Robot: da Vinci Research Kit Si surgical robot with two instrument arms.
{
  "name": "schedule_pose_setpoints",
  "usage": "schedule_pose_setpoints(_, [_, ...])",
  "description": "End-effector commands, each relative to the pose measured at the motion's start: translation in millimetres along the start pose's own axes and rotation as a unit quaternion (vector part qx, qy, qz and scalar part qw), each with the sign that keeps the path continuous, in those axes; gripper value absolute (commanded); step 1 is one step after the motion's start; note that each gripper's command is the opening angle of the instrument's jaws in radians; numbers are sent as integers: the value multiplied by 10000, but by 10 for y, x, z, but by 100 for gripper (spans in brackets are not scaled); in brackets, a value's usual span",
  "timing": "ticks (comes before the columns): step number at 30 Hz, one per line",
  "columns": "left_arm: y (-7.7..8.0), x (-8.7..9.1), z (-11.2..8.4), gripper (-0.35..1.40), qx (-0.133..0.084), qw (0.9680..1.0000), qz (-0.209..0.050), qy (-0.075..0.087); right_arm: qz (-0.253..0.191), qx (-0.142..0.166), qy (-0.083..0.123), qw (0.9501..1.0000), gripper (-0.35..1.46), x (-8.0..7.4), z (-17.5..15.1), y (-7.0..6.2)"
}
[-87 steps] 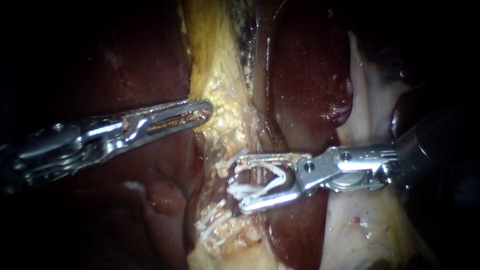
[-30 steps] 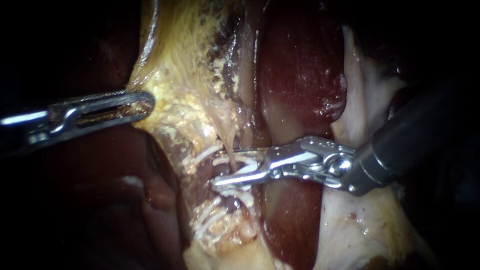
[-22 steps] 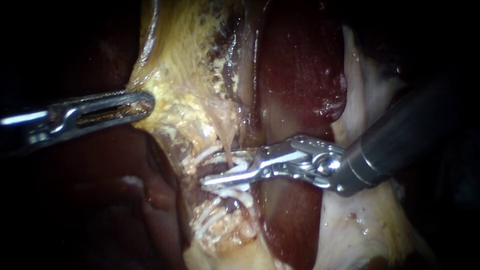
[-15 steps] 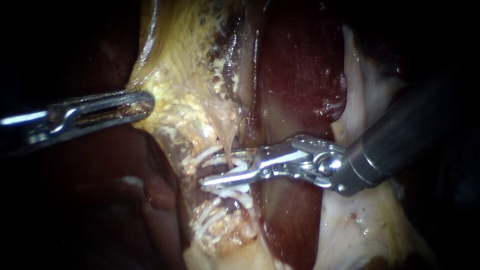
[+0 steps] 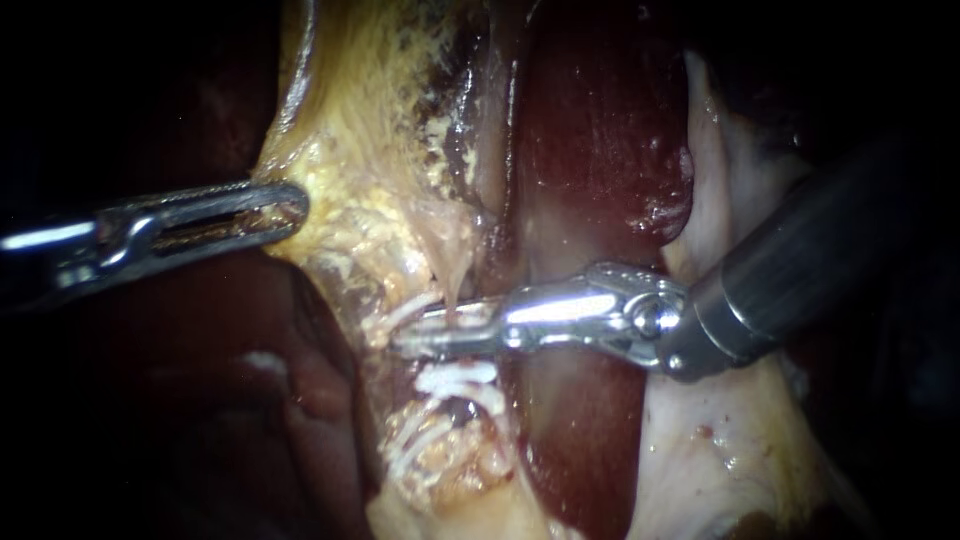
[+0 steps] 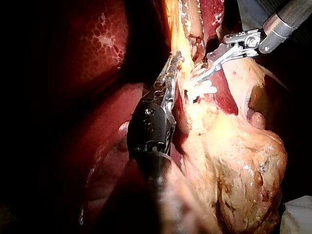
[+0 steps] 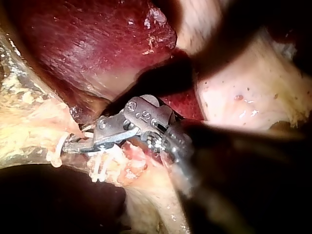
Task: Clipping third clip right tube
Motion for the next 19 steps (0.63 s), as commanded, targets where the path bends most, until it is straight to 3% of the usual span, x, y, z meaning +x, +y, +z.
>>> schedule_pose_setpoints(1, [0,0,0,-35,-3,10000,-2,0,19,-44,-22,10000,-35,0,-1,0])
schedule_pose_setpoints(19, [0,0,1,-35,-4,10000,-3,-1,168,-87,-143,9997,-35,-7,0,1])
